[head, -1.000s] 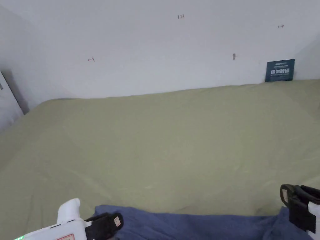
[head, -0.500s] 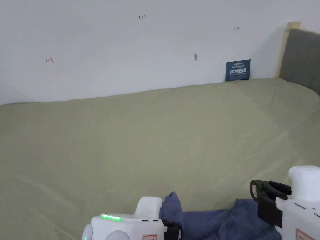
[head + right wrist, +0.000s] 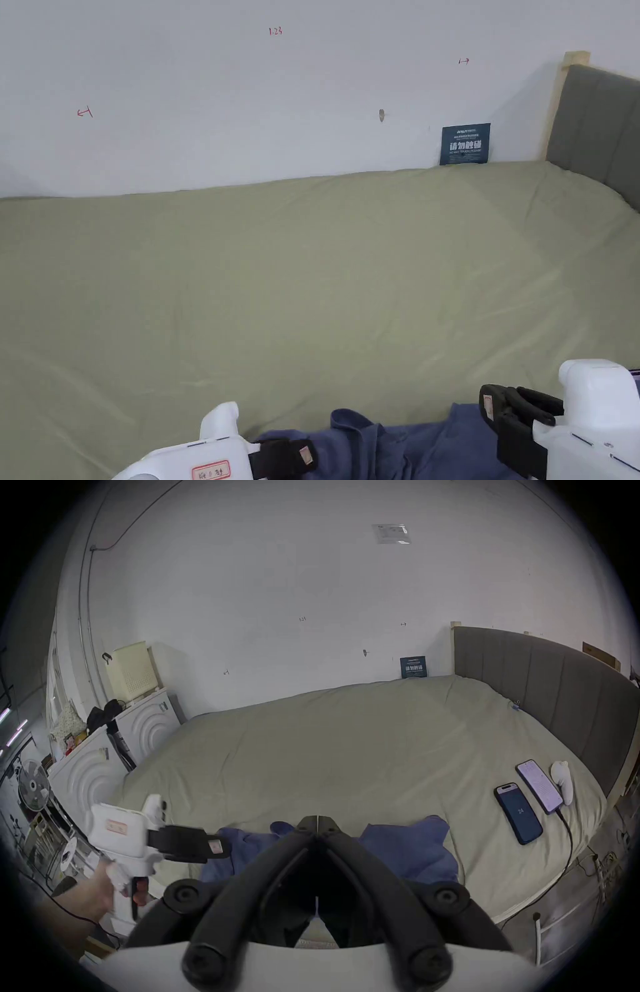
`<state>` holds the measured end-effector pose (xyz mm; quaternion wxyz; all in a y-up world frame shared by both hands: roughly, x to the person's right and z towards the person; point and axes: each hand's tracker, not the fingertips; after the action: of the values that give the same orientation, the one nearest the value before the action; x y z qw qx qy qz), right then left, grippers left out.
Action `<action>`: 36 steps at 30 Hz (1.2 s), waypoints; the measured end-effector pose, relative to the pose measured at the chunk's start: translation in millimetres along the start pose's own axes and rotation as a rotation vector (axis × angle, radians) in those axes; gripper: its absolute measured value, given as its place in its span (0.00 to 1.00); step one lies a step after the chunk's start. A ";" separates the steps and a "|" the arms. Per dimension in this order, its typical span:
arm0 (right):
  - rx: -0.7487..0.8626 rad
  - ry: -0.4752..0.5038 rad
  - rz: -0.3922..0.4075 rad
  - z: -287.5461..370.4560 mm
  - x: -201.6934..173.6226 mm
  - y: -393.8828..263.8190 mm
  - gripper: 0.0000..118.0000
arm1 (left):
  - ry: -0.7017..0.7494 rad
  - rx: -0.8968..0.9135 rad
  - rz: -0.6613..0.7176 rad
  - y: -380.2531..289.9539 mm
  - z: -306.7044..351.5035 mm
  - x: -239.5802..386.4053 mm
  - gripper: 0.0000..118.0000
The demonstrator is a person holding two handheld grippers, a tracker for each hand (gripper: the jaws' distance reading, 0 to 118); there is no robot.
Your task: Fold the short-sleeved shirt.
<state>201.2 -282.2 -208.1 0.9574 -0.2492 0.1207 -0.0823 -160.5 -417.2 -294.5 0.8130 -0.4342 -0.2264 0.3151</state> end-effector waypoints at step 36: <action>0.017 0.091 0.002 8.3 -17.2 12.8 0.00 | -0.157 -0.157 0.254 -4.9 24.3 -98.8 1.00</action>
<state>188.3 -263.6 -204.3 0.9531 -0.2369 0.1636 -0.0939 -243.7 -475.6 -287.0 0.7099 -0.4956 -0.2565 0.4297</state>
